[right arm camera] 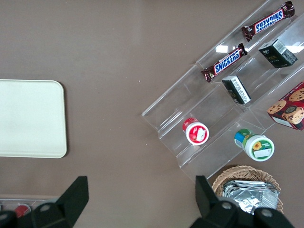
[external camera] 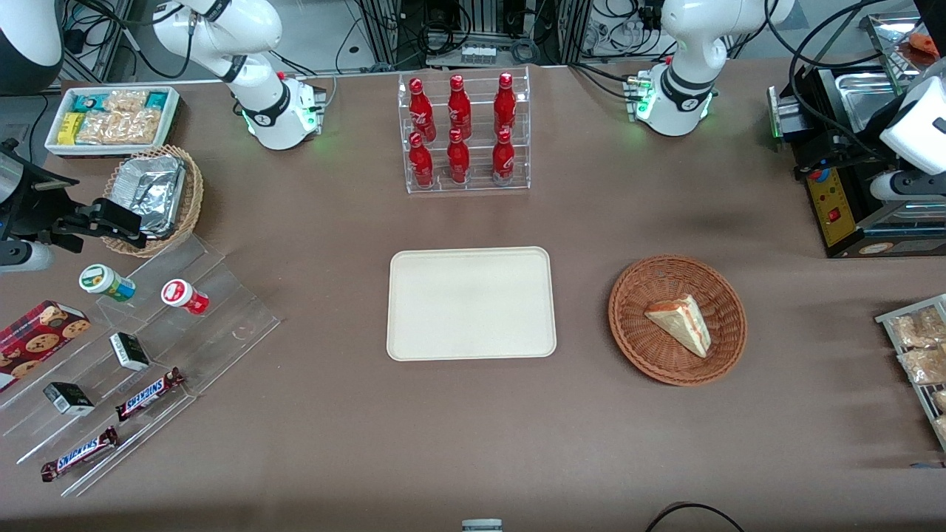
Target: Place sandwich from basket to tray
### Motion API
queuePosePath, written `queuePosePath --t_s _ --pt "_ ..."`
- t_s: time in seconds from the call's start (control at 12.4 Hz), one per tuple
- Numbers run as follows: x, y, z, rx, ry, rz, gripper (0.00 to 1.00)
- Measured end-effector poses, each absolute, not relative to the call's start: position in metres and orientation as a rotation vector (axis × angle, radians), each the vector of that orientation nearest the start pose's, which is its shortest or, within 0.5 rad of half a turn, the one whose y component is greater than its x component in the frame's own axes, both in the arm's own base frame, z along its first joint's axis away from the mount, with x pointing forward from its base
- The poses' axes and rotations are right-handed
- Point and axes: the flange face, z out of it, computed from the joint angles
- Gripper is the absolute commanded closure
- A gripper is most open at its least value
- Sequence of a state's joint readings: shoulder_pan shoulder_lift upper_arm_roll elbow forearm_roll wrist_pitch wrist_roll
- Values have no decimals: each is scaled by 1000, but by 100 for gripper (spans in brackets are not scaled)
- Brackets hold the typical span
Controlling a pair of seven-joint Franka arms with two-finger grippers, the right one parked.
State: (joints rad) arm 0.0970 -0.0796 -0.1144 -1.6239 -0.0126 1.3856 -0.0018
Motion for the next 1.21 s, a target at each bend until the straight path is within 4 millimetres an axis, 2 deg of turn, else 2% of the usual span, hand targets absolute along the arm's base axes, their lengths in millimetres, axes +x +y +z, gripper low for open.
queuePosePath --t_s 0.32,0.48,0.64,0.89,1.05,1.21 --pt "514 -10 621 -3117 16 242 0" --pt "531 -9 597 -3104 -126 235 0" --pt "562 -14 553 -3058 -481 228 0" --pt "606 -37 471 -2912 -999 224 0" --pt "626 -49 424 -2832 -1201 208 0" --pt "635 -52 395 -2772 -1354 179 0"
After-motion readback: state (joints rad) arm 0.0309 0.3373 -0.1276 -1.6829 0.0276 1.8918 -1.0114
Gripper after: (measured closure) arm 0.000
